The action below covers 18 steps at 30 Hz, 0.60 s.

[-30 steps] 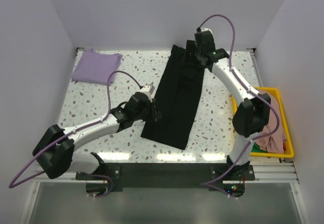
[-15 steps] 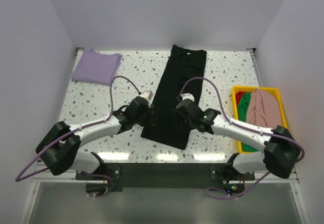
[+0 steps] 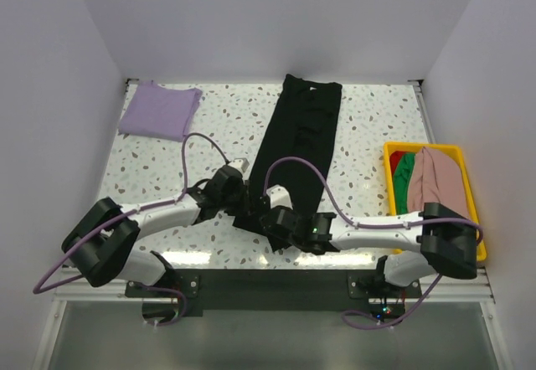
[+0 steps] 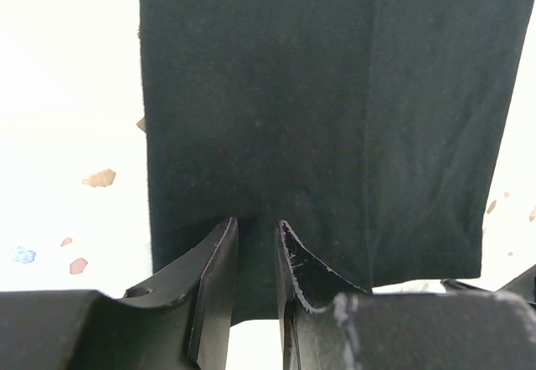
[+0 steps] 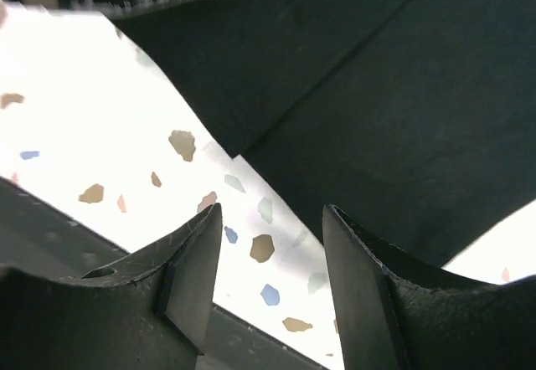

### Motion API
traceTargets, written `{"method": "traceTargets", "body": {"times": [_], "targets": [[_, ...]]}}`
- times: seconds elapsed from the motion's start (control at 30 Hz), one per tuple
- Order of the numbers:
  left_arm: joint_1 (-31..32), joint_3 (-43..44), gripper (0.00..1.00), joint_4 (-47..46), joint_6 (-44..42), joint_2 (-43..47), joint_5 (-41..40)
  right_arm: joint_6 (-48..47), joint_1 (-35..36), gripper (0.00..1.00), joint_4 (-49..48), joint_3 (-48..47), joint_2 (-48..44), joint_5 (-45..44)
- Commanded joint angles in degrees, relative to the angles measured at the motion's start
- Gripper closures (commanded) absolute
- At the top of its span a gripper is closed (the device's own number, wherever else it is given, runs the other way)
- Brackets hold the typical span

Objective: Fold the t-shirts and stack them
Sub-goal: Fold the tshirt

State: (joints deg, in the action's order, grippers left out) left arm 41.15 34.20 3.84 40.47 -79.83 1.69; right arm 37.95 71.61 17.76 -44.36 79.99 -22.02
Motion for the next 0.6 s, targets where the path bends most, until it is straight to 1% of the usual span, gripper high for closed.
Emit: {"method": "traceTargets", "body": {"times": [0.0,0.37,0.53,0.57], "targets": [[-1.1,-0.5,0.71,-3.0,0.3,-0.5,1.3,-1.2,1.4,0.45,-4.7,-3.0,3.1,-6.5],[-1.8,-1.8,0.72,-5.4,0.5,-1.6,2.8,-2.1,3.1,0.48,-8.8,-3.2,8.1,-7.5],[-1.8,-1.9,0.73,-5.5,0.4,-2.0,2.9,-2.0,3.2,0.53,-8.7,-3.8,9.8,-8.2],[-1.8,-1.9,0.73,-5.5,0.4,-2.1,3.0,-1.9,3.2,0.56,-8.6,-3.9,9.8,-8.4]]}}
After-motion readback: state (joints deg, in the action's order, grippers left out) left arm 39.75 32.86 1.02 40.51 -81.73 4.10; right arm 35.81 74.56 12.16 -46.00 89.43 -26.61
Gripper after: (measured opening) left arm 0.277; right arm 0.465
